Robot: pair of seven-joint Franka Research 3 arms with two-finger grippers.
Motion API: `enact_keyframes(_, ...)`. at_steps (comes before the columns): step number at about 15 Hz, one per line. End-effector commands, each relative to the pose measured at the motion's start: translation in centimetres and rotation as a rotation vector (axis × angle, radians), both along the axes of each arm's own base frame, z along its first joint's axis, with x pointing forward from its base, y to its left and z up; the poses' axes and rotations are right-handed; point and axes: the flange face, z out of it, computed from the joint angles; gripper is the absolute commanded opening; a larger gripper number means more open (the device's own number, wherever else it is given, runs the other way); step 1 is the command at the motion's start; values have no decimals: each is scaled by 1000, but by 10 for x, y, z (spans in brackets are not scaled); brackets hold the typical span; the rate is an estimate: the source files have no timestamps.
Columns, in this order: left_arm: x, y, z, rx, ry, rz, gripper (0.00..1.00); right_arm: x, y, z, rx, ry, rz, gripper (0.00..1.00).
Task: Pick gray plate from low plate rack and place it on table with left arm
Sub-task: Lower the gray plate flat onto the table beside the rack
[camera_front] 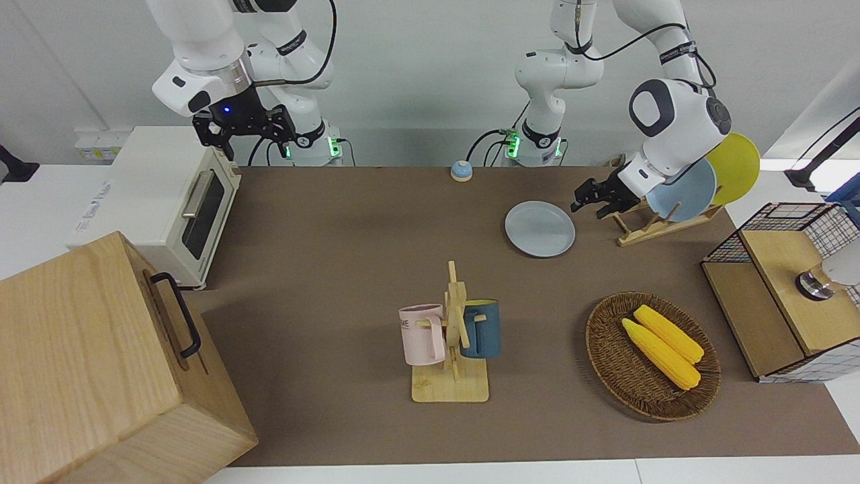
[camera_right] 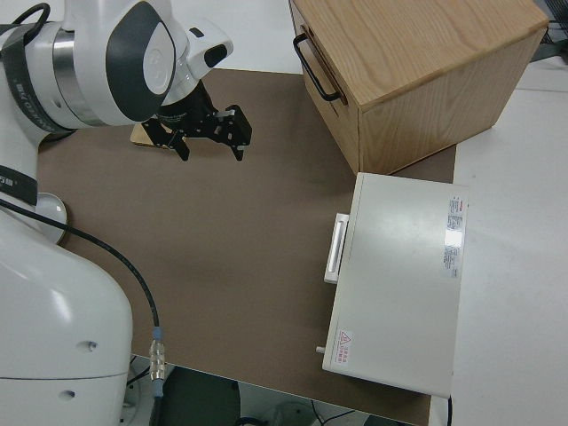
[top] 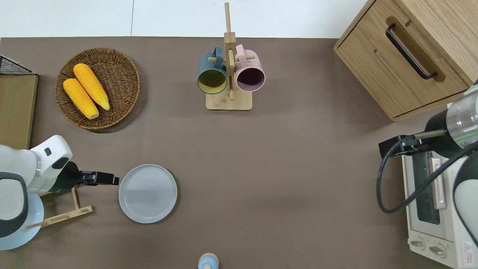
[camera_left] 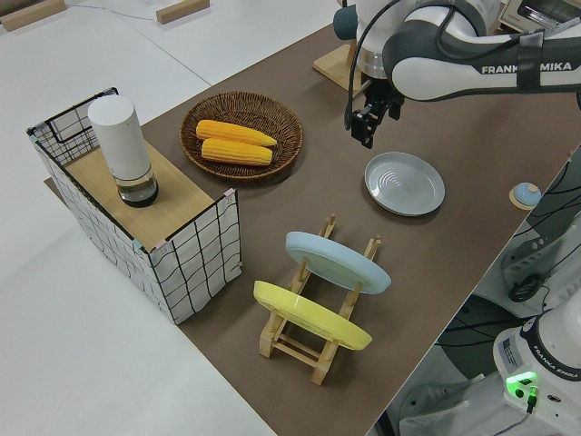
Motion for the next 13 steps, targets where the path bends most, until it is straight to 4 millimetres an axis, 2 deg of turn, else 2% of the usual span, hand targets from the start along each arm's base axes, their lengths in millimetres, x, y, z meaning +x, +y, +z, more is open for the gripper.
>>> enact_keyframes(1,14,-17,55,111,-34,31,989,-2,-3,3,-8,2,-16,983)
enact_keyframes(3,15,-18,85,119,-44,34,991,-2,-3,3,-8,2,-16,983)
enact_keyframes(7,16,-30,122,228,-87,-28,993,-2,-2,4,-9,-1,-15,983)
enact_keyframes(13,16,-33,126,235,-84,-25,993,-2,-2,4,-8,0,-15,983)
